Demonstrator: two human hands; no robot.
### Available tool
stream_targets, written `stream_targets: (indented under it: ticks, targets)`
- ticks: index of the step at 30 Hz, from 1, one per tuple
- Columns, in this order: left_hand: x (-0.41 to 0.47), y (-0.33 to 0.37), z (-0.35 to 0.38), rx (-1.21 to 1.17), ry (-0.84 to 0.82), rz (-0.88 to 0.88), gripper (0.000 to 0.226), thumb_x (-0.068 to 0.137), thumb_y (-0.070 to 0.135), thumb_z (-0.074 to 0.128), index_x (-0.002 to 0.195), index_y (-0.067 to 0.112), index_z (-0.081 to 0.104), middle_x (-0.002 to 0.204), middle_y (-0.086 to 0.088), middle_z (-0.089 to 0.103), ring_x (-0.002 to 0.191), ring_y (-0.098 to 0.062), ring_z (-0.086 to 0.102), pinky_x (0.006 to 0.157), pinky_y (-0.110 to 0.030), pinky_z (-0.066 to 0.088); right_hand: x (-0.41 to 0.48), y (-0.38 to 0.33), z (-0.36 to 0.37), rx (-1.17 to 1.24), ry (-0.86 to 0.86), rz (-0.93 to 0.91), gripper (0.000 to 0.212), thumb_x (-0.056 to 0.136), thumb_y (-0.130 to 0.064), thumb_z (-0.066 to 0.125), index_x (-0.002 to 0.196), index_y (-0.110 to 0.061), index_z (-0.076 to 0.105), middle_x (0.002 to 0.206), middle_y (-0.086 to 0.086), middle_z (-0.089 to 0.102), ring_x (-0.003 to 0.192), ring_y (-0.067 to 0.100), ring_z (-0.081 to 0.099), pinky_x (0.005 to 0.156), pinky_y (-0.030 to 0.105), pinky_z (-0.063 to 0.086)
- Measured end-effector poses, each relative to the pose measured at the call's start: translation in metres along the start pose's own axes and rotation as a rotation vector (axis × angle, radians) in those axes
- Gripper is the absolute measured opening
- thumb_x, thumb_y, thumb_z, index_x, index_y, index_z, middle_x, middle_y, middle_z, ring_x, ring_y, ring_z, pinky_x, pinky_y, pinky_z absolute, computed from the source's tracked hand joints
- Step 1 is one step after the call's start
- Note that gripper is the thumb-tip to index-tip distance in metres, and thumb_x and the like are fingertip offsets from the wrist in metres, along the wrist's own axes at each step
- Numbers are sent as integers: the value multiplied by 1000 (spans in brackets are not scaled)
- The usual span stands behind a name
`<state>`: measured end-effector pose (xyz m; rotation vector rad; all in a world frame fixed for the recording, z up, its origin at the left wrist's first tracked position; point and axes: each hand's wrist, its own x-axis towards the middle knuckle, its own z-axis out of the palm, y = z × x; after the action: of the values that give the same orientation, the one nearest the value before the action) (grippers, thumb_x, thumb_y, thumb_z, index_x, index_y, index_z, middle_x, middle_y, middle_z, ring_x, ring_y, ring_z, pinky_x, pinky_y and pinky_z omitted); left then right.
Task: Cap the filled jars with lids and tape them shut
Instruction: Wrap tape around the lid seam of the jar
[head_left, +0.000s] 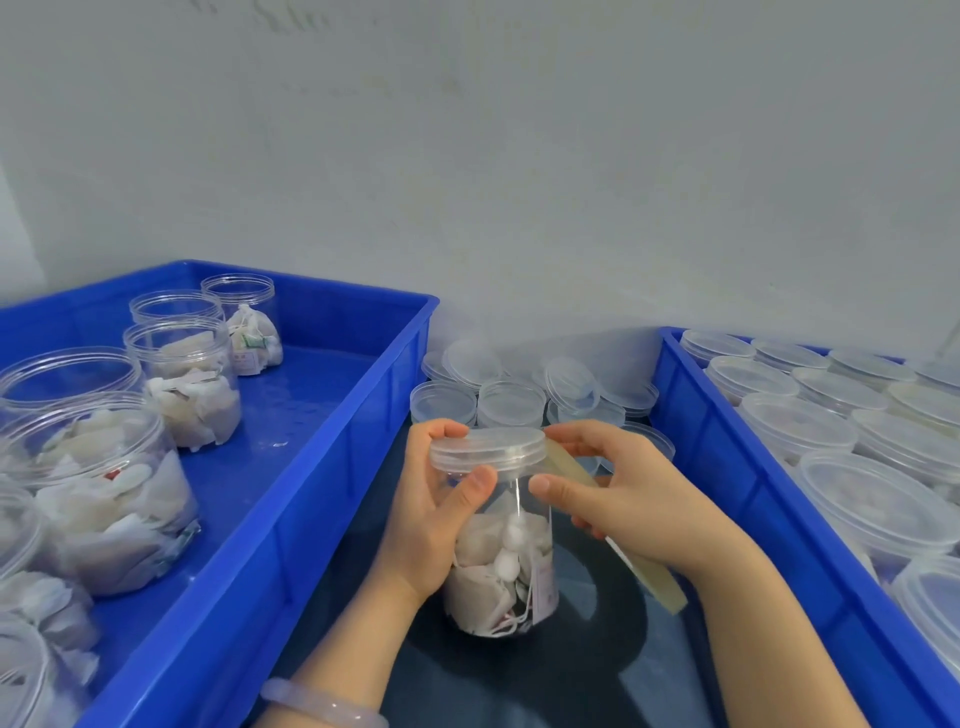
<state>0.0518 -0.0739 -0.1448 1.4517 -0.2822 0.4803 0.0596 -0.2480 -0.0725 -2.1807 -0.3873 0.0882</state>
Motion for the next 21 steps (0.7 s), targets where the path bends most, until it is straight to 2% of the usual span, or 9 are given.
stream_targets:
  ticks: [2,4,9,13,18,21]
  targets:
    - [1,0,-1,-22,4,-11,53,66,50,62,105,18,47,90,10,62,82,-10,61,71,-28,51,0,0,-1,-6,-16,-25,56,79,-45,65,131,-33,50,127,-15,54,81,-2,54,74,21,44]
    - [2,-1,-2,-27,-1,-17,53,66,50,61,105,16,47,87,14,63,80,-12,60,70,-30,51,0,0,-2,-30,-32,-32,56,82,-45,61,134,-33,48,129,-14,54,73,-1,57,68,17,43]
    - [3,-1,-1,-14,7,-26,53,66,51,61,104,16,48,86,14,63,81,-16,60,69,-33,52,1,0,0,-38,-9,-13,55,87,-45,59,138,-31,45,128,-14,54,61,-1,64,58,16,46]
    - [3,-3,-3,-18,14,-35,54,66,52,61,105,16,48,90,9,64,84,-20,61,71,-38,51,3,0,3,-59,4,-21,59,86,-48,57,141,-30,42,130,-12,53,62,-3,64,58,15,45]
    - [3,-3,-2,-20,13,-35,55,67,52,61,105,15,48,90,8,64,83,-20,61,70,-35,52,2,-2,3,-87,2,-20,59,87,-48,55,142,-30,40,131,-10,54,61,-4,63,54,12,45]
    - [3,-3,-2,-29,8,-32,57,66,51,61,106,14,48,89,8,64,82,-20,61,69,-33,52,1,-2,3,-81,-11,-21,59,87,-48,55,142,-31,40,132,-10,53,65,-3,63,63,16,47]
